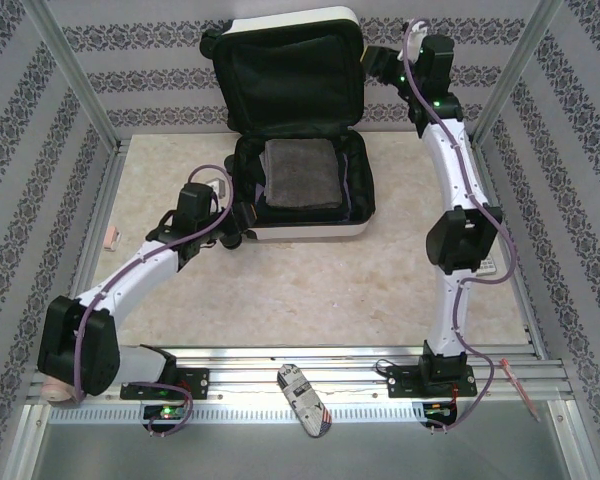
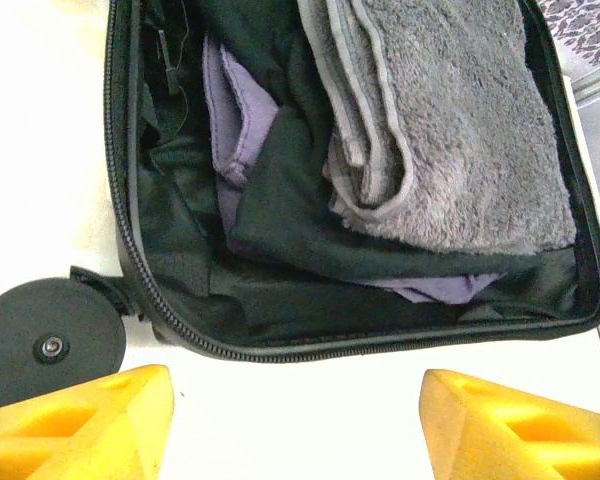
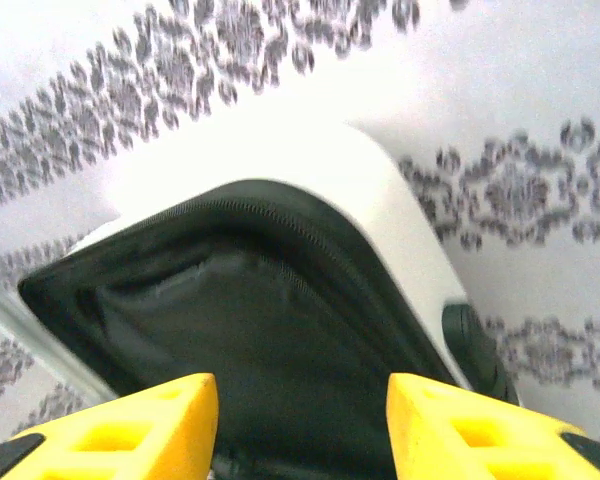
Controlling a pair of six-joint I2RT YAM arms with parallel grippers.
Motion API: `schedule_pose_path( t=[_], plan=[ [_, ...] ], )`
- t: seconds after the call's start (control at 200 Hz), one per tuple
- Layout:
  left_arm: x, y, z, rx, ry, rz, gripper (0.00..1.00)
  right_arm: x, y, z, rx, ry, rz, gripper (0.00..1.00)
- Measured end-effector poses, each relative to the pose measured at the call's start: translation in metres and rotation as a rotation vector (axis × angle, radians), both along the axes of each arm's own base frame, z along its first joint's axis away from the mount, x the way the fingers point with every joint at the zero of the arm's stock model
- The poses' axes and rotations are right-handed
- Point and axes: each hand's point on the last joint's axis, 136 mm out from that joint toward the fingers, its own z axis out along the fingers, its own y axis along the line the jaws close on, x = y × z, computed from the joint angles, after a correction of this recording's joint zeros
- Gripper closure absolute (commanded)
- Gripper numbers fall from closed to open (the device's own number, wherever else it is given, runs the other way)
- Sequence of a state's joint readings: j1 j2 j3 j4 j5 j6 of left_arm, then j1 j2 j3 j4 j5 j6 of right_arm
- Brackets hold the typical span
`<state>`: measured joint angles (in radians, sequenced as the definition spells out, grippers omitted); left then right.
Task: Pack the luggage
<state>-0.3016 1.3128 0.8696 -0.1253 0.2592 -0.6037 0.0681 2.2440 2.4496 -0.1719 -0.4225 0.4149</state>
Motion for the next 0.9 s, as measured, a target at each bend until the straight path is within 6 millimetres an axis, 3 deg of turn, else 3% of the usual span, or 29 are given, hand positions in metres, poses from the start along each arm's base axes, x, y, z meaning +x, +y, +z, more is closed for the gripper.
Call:
schedule_pose_path(
  t=[0.105,0.22,0.375,0.47,0.57,0.739,0.899],
  plan=[
    [-0.008,0.001,-0.001,0.002,0.007,0.005,0.34,0.022,-0.003,0.003,0.007,-0.061,-0.027,0.37],
    [-0.018,0.004,-0.01,0.014,0.044,0.008,0.34,0.045,-0.007,-0.013,0.012,-0.102,-0.063,0.28],
    [-0.031,0.008,-0.028,0.042,0.11,0.01,0.34,0.068,-0.01,-0.043,-0.008,-0.116,-0.116,0.24],
    [-0.034,0.012,-0.032,0.059,0.131,0.018,0.34,0.073,-0.008,-0.049,-0.034,-0.139,-0.135,0.24],
    [-0.036,0.016,-0.032,0.082,0.144,0.027,0.34,0.074,0.002,-0.048,-0.075,-0.173,-0.154,0.35],
    [-0.031,0.015,-0.023,0.082,0.124,0.03,0.34,0.071,0.024,-0.039,-0.132,-0.23,-0.186,0.74],
    [-0.032,0.017,-0.023,0.088,0.127,0.035,0.34,0.071,0.023,-0.036,-0.166,-0.249,-0.222,0.91]
  ],
)
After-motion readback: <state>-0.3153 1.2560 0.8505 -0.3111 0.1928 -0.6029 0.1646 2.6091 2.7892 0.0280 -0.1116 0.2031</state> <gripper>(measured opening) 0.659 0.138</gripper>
